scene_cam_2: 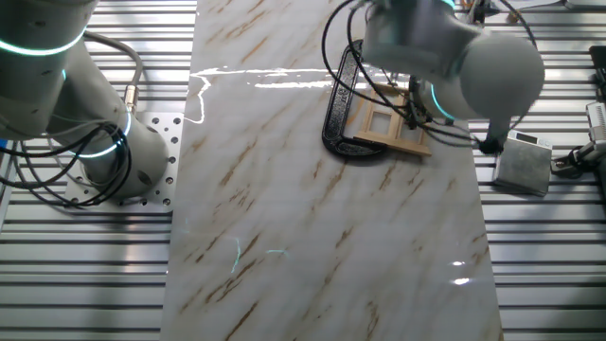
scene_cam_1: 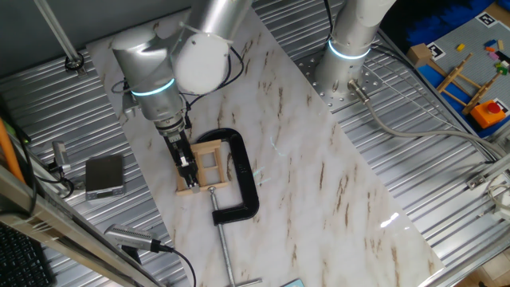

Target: Close a sliding window

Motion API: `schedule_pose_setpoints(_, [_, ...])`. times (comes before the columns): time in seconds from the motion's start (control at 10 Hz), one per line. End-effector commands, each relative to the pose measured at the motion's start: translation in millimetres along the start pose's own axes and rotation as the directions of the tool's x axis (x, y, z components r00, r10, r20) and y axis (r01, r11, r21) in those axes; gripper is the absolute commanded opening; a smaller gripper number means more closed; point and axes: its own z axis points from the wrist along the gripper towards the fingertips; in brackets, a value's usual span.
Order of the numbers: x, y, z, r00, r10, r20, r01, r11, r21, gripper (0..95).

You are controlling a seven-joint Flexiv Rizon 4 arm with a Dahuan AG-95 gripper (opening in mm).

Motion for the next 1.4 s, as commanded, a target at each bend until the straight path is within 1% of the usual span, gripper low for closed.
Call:
schedule_pose_setpoints(0.1, [-2.5, 19.6, -6.6, 1.000, 0.028, -0.012, -0.028, 0.999, -0.037, 76.0])
schedule_pose_setpoints(0.2, [-2.6, 27.3, -9.6, 1.000, 0.003, -0.006, -0.003, 1.000, -0.009, 76.0])
schedule_pose_setpoints(0.3, [-2.5, 32.1, -10.9, 1.000, -0.011, -0.006, 0.011, 1.000, -0.007, 76.0])
schedule_pose_setpoints(0.4, [-2.3, 36.0, -11.6, 1.000, -0.023, -0.007, 0.023, 1.000, 0.005, 76.0])
schedule_pose_setpoints(0.5, [-0.7, 41.4, -13.1, 0.998, -0.067, -0.015, 0.068, 0.996, 0.051, 76.0])
schedule_pose_setpoints(0.6, [1.6, 44.6, -15.4, 0.989, -0.146, -0.028, 0.148, 0.980, 0.134, 76.0])
schedule_pose_setpoints(0.7, [2.9, 46.3, -16.6, 0.984, -0.174, -0.036, 0.177, 0.970, 0.164, 76.0])
schedule_pose_setpoints(0.8, [6.1, 50.6, -19.6, 0.957, -0.280, -0.083, 0.292, 0.917, 0.273, 76.0])
schedule_pose_setpoints(0.9, [7.0, 51.0, -20.6, 0.941, -0.321, -0.105, 0.338, 0.886, 0.318, 76.0])
schedule_pose_setpoints(1.0, [7.8, 50.6, -21.7, 0.930, -0.349, -0.120, 0.369, 0.869, 0.330, 76.0])
schedule_pose_setpoints(1.1, [9.0, 49.6, -23.4, 0.920, -0.368, -0.132, 0.391, 0.856, 0.340, 57.0])
schedule_pose_setpoints(1.2, [10.1, 48.7, -25.3, 0.917, -0.374, -0.135, 0.398, 0.852, 0.341, 57.0])
schedule_pose_setpoints(1.3, [11.9, 47.4, -29.4, 0.912, -0.386, -0.141, 0.410, 0.845, 0.344, 57.0])
schedule_pose_setpoints(1.4, [13.9, 46.0, -34.8, 0.911, -0.387, -0.141, 0.412, 0.843, 0.345, 57.0])
